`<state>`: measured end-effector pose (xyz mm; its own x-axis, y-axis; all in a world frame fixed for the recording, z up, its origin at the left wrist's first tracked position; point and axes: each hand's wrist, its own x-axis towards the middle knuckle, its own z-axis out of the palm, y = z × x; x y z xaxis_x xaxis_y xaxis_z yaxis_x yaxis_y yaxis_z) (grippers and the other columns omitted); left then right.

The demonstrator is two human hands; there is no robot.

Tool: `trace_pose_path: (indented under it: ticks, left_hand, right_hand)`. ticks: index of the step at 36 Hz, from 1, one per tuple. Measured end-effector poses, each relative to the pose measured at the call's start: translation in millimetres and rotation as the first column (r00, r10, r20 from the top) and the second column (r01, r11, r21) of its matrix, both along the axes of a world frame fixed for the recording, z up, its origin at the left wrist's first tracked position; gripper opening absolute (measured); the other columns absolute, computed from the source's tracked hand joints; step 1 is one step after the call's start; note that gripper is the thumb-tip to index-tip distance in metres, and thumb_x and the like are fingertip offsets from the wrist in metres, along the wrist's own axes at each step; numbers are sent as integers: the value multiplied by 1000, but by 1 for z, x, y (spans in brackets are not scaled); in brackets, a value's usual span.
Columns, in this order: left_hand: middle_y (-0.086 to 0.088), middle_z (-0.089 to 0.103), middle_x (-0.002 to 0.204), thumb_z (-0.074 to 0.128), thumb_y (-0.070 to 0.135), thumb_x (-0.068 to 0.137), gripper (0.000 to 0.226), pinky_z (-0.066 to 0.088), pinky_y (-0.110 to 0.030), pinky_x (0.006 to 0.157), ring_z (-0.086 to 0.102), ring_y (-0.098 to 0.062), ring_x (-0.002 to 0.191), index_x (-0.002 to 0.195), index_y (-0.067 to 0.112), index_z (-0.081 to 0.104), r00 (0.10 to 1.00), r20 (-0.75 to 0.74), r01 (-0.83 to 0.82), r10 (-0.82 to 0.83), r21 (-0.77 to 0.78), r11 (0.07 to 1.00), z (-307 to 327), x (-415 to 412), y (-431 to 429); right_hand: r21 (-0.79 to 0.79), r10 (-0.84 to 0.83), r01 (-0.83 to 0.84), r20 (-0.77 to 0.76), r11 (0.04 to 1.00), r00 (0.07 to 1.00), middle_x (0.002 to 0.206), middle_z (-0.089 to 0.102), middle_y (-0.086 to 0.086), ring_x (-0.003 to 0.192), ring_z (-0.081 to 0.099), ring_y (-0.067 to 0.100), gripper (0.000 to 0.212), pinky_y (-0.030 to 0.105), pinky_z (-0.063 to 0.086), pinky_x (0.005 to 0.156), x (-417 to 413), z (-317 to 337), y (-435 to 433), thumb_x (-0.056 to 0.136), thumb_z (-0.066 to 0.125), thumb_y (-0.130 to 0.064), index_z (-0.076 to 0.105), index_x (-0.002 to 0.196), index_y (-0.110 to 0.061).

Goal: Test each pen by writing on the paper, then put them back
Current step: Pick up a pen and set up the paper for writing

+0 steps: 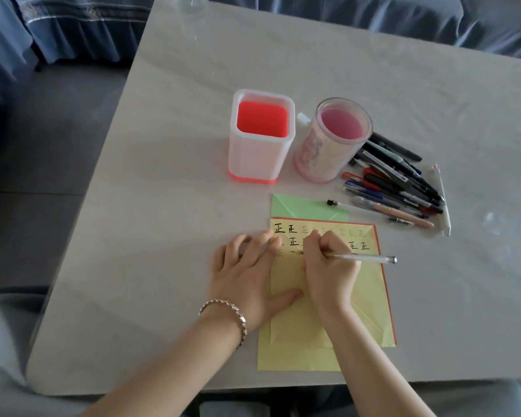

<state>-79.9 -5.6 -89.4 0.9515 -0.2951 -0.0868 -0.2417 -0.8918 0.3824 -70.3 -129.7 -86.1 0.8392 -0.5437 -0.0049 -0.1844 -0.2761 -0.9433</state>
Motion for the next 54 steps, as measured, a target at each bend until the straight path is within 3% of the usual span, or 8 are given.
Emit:
trace_pose_path:
  ticks: [2, 4, 24, 31, 38, 44, 52, 54]
  left_hand:
    - [14, 47, 134, 33, 76, 61, 82, 13, -31, 95, 27, -20, 116, 126, 29, 51, 1000, 27, -10, 11, -38, 999, -4, 0, -1]
    - [13, 54, 127, 39, 75, 61, 77, 19, -31, 92, 35, -22, 111, 118, 26, 57, 995, 95, -13, 19, -61, 998, -9, 0, -1]
    - [11, 55, 127, 41, 74, 61, 78, 21, -32, 91, 37, -21, 110, 116, 21, 59, 977, 206, -26, 45, -96, 995, -15, 0, -2]
    - [13, 53, 128, 41, 75, 61, 78, 21, -32, 92, 38, -22, 111, 117, 23, 56, 980, 194, -28, 45, -88, 996, -15, -1, -1]
    - [13, 54, 127, 40, 76, 60, 79, 21, -30, 91, 37, -21, 110, 117, 24, 57, 983, 178, -27, 40, -74, 997, -13, 0, -2]
    - [14, 54, 126, 41, 75, 61, 77, 20, -31, 91, 38, -21, 111, 117, 24, 55, 984, 174, -17, 28, -67, 998, -12, 0, -1]
    - [13, 53, 128, 40, 76, 61, 79, 8, -26, 98, 35, -20, 113, 117, 24, 58, 995, 99, -10, 16, -68, 998, -8, 0, -1]
    - [13, 53, 129, 38, 77, 61, 81, 13, -29, 96, 34, -20, 114, 118, 24, 58, 998, 60, -14, 18, -63, 998, -5, 1, -1]
  right_hand:
    - [-10, 2, -3, -7, 1000, 1000, 40, 38, -3, 44, 36, 11, 47, 22, 29, 43, 0, 0, 0, 86, 59, -7, 34, 47, -18]
    - [-18, 6, -7, -9, 1000, 1000, 43, 39, 3, 45, 36, 12, 47, 23, 29, 44, 0, 0, 0, 86, 59, -8, 34, 47, -18]
    - [-49, 7, -6, 19, 999, 1000, 42, 32, -1, 45, 29, 9, 50, 25, 24, 44, 1, -1, -1, 83, 59, -2, 31, 46, -21]
    - [-72, 18, -16, 20, 997, 1000, 35, 30, -8, 41, 26, 4, 51, 14, 22, 41, 0, -4, -2, 78, 58, 5, 30, 45, -21]
    - [44, -39, 38, 34, 998, 999, 35, 32, -9, 39, 30, 4, 49, 15, 27, 41, 0, -1, -3, 83, 58, -1, 32, 45, -17]
    - [-35, 96, -96, 8, 995, 995, 46, 38, 5, 46, 32, 7, 44, 22, 27, 45, 0, 0, 0, 85, 59, -7, 35, 49, -15]
    - [-80, 65, -64, 11, 995, 998, 44, 34, 2, 46, 29, 8, 47, 22, 26, 44, -4, 0, -8, 81, 59, -1, 32, 47, -18]
    - [-91, 42, -39, 28, 995, 999, 43, 32, 0, 45, 28, 8, 48, 20, 24, 43, -4, 2, -10, 81, 59, 0, 32, 47, -18]
